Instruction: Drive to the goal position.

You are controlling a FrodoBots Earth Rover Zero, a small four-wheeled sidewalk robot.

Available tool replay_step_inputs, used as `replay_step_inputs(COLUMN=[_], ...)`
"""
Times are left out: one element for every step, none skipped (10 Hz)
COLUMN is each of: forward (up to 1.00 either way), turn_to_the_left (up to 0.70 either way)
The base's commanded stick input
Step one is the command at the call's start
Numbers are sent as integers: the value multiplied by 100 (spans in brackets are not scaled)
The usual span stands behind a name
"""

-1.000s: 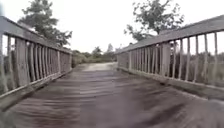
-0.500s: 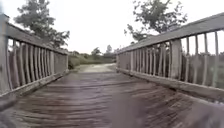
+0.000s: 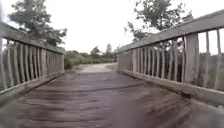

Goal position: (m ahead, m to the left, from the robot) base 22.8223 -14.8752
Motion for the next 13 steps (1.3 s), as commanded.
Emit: replay_step_inputs(forward=[70,70,70,70,70,70,70,70,70,70,70,70,70], turn_to_the_left=[0,0,0,0,0,0,0,0,0,0,0,0,3])
